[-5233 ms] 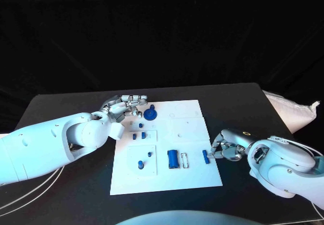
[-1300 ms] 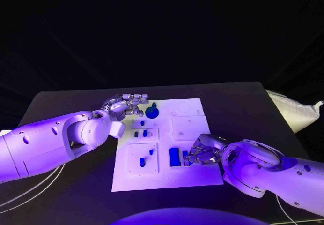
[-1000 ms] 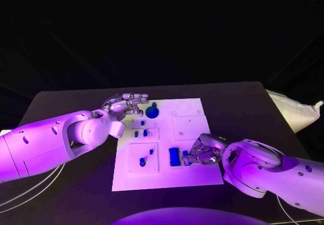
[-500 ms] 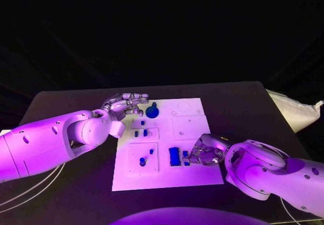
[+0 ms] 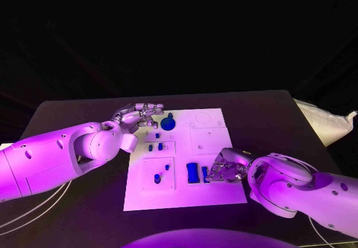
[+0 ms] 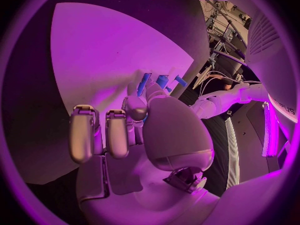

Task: Assemble the parts on the task board

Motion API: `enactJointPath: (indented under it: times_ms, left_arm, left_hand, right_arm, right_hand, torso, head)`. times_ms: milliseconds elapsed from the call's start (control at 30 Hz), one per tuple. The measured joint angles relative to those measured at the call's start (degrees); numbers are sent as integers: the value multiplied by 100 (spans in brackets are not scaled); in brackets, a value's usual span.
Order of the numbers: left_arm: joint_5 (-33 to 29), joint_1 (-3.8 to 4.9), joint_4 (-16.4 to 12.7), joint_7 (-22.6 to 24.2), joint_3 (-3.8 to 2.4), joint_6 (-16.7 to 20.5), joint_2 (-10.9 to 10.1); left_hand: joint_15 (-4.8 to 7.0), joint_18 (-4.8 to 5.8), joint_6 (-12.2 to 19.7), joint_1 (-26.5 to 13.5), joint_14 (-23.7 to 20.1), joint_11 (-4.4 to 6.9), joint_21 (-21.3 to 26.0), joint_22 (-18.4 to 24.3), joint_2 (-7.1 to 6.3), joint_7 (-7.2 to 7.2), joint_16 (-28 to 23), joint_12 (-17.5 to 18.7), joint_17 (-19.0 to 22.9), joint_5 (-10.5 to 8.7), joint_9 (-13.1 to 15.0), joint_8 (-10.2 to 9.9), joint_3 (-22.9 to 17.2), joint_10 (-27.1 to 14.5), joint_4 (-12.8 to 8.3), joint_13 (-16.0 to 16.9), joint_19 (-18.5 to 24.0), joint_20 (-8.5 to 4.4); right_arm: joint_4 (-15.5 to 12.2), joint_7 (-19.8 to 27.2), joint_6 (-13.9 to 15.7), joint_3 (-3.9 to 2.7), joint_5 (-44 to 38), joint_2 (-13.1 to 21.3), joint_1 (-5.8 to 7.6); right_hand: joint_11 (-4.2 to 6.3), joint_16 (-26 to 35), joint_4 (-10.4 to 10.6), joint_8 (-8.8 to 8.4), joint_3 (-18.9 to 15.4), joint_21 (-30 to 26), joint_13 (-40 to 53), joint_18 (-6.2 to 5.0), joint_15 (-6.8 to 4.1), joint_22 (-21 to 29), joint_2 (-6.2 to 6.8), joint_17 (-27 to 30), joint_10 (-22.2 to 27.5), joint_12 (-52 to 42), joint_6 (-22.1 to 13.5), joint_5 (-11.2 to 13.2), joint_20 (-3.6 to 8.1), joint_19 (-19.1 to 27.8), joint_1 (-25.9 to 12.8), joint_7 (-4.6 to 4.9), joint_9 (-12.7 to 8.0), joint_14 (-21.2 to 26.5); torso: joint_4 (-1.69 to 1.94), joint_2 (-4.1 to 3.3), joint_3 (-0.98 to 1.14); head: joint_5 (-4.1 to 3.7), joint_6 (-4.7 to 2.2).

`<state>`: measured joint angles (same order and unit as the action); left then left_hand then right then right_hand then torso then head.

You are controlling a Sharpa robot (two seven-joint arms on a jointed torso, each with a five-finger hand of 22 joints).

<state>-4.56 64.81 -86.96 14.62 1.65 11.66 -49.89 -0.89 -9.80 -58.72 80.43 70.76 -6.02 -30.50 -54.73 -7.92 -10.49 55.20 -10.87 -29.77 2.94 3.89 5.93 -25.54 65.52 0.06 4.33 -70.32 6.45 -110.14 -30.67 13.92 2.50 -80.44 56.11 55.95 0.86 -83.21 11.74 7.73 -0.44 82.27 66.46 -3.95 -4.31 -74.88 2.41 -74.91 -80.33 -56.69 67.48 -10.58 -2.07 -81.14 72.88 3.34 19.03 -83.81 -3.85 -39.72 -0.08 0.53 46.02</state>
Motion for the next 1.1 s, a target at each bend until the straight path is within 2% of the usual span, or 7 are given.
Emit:
enactJointPath:
  times_ms: [67,367,700,767,900,1033,1100]
  left_arm:
    - [0,-1,0,-1,0,-1,1]
    - [0,-4,0,-4,0,-5,3]
    - [1,-15,3,-6,0,-6,2]
    - [1,-25,7,-6,0,-6,4]
    - [1,-41,12,-6,1,-6,8]
    - [1,-68,28,-6,1,-5,23]
    - [1,-87,36,1,1,3,32]
  left_hand:
    - [0,0,0,0,0,0,0,0,0,0,0,0,0,0,0,0,0,0,0,0,0,0]
    - [0,0,0,0,0,0,0,0,0,0,0,0,0,0,0,0,0,0,0,0,0,0]
    - [0,0,0,0,0,0,0,0,0,0,0,0,0,0,0,0,0,0,0,0,0,0]
    - [0,0,0,0,0,0,0,0,0,0,0,0,-1,0,0,0,0,0,0,0,0,0]
    - [-1,0,0,0,1,0,13,0,0,0,0,0,1,0,0,0,0,0,0,0,0,0]
    - [-1,0,2,0,1,-3,34,6,0,-2,0,0,11,0,0,0,0,-3,0,-2,0,0]
    - [-20,0,22,-3,-19,-22,34,11,3,-20,0,0,20,0,0,0,0,-22,0,-6,0,0]
  right_arm:
    - [41,3,-40,0,-25,-36,-3]
    - [242,46,-97,-29,-169,-221,-22]
    - [234,111,-84,-25,-237,-185,-40]
    - [211,128,-72,-22,-236,-154,-43]
    - [188,171,-12,-16,-203,-90,-40]
    - [218,374,165,0,-37,-25,32]
    - [314,630,307,-1,187,-19,137]
  right_hand:
    - [0,0,-21,0,-9,0,5,0,0,0,-27,0,0,0,0,66,0,0,27,0,5,0]
    - [0,0,-37,66,7,0,17,0,0,0,-70,0,0,0,60,75,0,0,70,-36,46,0]
    - [21,0,6,8,-69,0,23,0,0,-2,-139,-4,-20,0,63,-9,0,0,73,-22,38,0]
    - [21,0,72,-12,-167,0,19,0,0,12,-154,-4,-20,42,36,-59,0,0,-39,3,9,0]
    - [-14,69,208,-31,-349,-89,-121,0,0,158,-65,-2,18,275,-19,-70,9,98,-244,52,-18,0]
    - [-81,362,291,-120,-534,-391,-552,0,14,655,-44,388,333,942,-245,108,-35,417,-277,112,-23,-14]
    - [-130,544,270,-203,-576,-580,-820,-120,62,948,-99,646,514,1342,-398,104,-66,597,-223,165,-41,-22]
  torso:
    - [1,-1,0]
    - [4,-2,1]
    - [1,5,3]
    - [1,8,4]
    - [2,15,3]
    - [14,38,-7]
    - [21,55,-15]
  head:
    - [0,0]
    - [18,4]
    - [37,-7]
    - [38,-14]
    - [32,-41]
    - [9,-85]
    - [-3,-115]
